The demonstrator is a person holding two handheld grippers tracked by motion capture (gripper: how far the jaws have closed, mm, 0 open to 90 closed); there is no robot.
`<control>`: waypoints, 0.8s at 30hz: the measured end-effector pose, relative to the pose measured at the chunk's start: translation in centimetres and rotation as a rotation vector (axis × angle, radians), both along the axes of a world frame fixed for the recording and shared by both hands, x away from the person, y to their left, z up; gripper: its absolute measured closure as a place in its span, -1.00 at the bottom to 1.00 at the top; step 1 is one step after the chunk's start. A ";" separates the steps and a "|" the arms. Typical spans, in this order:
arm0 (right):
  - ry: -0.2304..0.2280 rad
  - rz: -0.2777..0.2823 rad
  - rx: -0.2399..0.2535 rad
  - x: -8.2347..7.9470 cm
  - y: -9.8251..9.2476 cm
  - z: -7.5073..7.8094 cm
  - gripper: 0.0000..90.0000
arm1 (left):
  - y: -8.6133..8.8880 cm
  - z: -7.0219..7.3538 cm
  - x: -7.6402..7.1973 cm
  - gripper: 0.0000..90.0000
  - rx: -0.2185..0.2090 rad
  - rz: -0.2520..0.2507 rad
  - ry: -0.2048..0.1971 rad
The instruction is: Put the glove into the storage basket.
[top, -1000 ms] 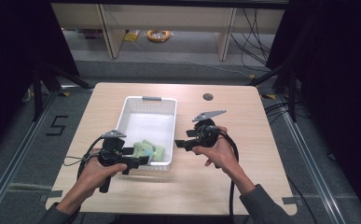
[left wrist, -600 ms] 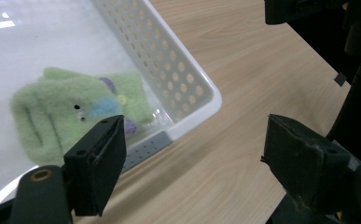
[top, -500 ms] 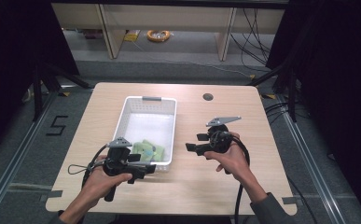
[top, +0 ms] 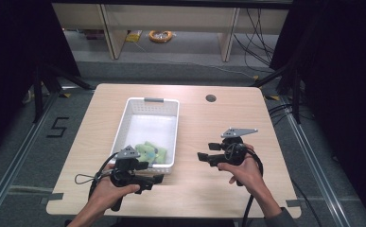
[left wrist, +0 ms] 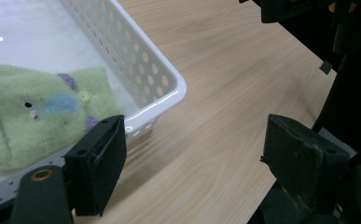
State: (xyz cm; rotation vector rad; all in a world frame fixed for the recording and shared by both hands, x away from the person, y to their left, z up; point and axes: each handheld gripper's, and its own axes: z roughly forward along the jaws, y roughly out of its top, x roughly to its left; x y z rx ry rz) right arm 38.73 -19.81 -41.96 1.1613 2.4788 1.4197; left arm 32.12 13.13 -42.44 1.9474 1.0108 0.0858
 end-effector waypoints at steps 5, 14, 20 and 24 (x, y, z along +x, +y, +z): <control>-0.005 -0.008 -0.004 -0.4 -0.6 -0.7 -0.27 | -0.3 -0.4 -0.4 -0.54 0.003 -0.009 0.004; 0.007 -0.033 0.007 -1.4 -1.6 -1.3 -0.28 | -0.4 -1.4 -1.3 -0.54 0.003 -0.017 0.002; -0.004 -0.032 0.013 -2.1 -2.1 -1.5 -0.31 | -0.4 -2.0 -1.6 -0.54 -0.007 -0.021 -0.002; -0.005 -0.030 0.024 -2.7 -2.4 -1.8 -0.33 | -0.6 -2.6 -1.9 -0.54 -0.010 -0.015 -0.005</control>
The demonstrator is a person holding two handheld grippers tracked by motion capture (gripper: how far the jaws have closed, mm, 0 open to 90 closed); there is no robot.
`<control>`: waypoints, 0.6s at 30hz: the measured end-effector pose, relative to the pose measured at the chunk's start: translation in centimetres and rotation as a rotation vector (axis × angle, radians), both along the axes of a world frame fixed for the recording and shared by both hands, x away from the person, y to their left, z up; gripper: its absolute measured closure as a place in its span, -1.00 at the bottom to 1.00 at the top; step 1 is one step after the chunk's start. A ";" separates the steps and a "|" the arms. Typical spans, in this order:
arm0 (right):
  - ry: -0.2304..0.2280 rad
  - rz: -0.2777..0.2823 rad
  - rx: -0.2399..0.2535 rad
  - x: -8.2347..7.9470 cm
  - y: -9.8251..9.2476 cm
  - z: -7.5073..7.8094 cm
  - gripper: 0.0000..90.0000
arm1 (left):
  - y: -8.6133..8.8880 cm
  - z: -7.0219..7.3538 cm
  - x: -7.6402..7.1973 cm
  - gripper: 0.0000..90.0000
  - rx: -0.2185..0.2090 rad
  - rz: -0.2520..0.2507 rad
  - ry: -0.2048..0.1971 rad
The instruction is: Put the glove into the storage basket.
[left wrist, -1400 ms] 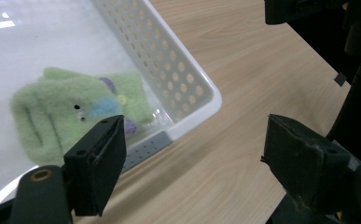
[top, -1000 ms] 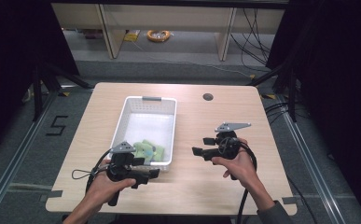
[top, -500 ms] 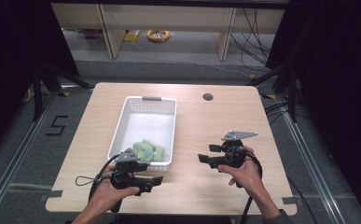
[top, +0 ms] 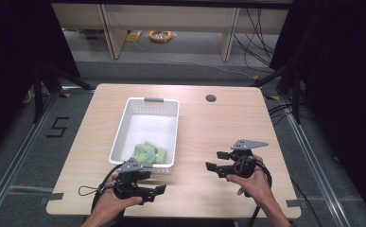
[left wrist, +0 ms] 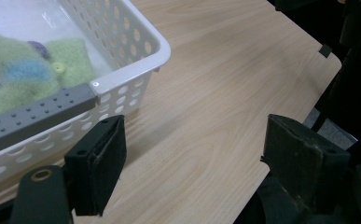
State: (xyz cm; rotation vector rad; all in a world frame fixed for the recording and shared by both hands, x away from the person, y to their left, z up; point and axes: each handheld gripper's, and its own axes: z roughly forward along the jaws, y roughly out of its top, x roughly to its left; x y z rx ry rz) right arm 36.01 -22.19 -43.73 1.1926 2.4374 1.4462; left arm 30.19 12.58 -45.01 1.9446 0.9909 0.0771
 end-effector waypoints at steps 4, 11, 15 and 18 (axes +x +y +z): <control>-0.004 -0.008 0.000 -0.6 -0.3 -0.4 -0.34 | 0.0 -0.5 -0.3 -0.54 0.004 -0.001 -0.003; -0.013 0.002 -0.002 -1.5 -1.0 -1.3 -0.36 | 0.1 -1.5 -0.9 -0.54 0.011 -0.003 -0.012; -0.021 0.004 0.005 -2.0 -1.6 -1.9 -0.37 | 0.2 -2.0 -1.2 -0.55 0.019 -0.009 -0.024; -0.008 -0.006 0.012 -2.7 -1.8 -2.3 -0.39 | 0.3 -2.5 -1.5 -0.56 0.010 -0.009 -0.027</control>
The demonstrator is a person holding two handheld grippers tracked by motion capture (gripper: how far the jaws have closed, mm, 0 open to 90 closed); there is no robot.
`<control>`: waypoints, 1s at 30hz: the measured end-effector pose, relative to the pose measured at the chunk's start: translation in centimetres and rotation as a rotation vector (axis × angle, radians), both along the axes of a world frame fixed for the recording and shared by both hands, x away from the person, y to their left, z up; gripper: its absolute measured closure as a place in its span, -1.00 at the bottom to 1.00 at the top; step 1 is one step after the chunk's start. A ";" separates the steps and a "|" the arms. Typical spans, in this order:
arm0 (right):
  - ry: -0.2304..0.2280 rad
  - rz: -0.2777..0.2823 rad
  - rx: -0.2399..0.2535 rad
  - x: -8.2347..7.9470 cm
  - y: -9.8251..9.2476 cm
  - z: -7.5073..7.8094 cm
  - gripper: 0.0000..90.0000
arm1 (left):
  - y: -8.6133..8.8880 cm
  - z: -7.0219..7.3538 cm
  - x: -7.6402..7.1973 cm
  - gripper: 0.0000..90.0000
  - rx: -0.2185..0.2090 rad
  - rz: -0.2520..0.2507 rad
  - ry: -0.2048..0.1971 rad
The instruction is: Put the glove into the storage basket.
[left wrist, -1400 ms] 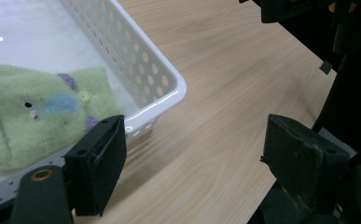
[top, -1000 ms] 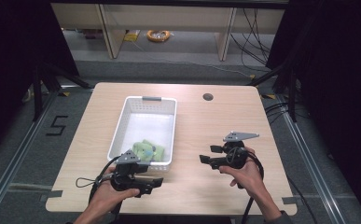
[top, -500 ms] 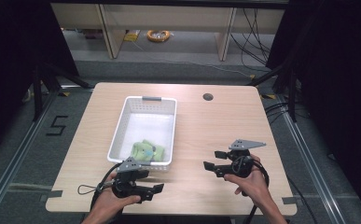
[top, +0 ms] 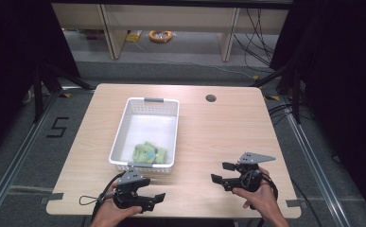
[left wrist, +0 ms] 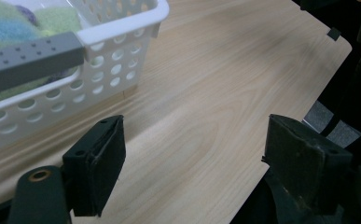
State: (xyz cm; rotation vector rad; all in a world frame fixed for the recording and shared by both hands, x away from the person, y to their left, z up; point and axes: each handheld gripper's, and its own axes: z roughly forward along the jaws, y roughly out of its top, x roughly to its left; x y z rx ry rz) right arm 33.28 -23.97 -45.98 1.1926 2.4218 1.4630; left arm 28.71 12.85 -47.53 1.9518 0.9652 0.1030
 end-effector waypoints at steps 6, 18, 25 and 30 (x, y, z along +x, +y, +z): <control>-0.019 0.017 -0.005 -1.0 -0.6 -1.0 -0.41 | 0.1 -1.0 -0.9 -0.57 0.018 -0.005 -0.009; 0.012 0.029 -0.069 -3.4 -0.9 -2.8 -0.46 | 0.0 -2.5 -2.7 -0.58 0.059 -0.023 0.007; 0.018 0.035 -0.094 -3.9 -1.4 -3.4 -0.51 | 0.0 -3.2 -3.0 -0.58 0.047 -0.005 0.016; 0.005 0.038 -0.127 -4.2 -1.3 -3.6 -0.53 | -0.1 -3.1 -3.2 -0.58 0.056 -0.004 -0.002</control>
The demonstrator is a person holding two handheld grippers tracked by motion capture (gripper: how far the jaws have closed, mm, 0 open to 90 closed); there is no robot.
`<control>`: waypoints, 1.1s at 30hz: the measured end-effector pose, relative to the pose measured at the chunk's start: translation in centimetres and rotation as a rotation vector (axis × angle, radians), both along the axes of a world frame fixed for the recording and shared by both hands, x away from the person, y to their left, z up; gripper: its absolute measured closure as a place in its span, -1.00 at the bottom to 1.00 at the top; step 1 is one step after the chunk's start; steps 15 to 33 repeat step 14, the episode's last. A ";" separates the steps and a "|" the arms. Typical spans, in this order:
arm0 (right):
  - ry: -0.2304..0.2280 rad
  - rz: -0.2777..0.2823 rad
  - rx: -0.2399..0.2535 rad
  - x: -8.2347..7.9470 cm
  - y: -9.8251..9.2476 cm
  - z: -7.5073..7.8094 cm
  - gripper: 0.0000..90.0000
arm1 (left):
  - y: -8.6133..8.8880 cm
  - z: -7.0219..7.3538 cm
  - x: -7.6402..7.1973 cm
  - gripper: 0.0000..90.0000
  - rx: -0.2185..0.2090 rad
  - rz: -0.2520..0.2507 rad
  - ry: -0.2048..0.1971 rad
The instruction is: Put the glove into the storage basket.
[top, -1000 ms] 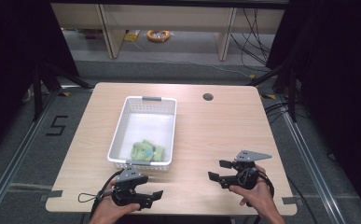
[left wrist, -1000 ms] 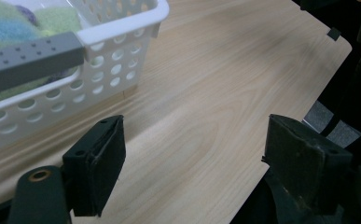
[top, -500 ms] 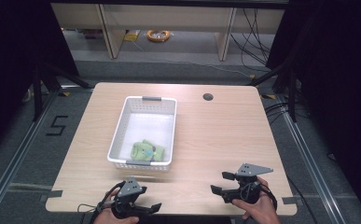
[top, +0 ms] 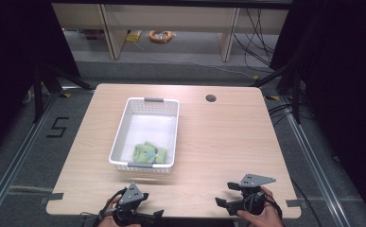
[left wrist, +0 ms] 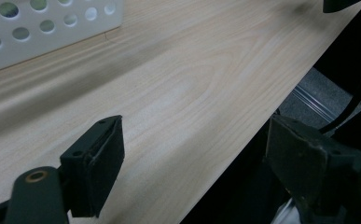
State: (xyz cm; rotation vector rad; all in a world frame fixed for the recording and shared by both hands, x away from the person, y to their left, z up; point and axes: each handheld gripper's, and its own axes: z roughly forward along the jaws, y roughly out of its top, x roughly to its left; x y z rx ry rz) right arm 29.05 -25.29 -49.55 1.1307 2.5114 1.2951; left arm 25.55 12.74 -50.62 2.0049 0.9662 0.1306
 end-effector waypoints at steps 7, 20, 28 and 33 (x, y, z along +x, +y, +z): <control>0.031 0.019 0.015 0.0 0.2 -0.1 -0.54 | 0.1 -0.1 0.2 -0.58 0.007 -0.005 -0.008; -0.010 0.010 -0.019 0.2 0.1 -0.2 -0.55 | 0.3 -0.2 0.5 -0.58 -0.007 0.022 -0.009; -0.010 0.010 -0.019 0.2 0.1 -0.2 -0.55 | 0.3 -0.2 0.5 -0.58 -0.007 0.022 -0.009; -0.010 0.010 -0.019 0.2 0.1 -0.2 -0.55 | 0.3 -0.2 0.5 -0.58 -0.007 0.022 -0.009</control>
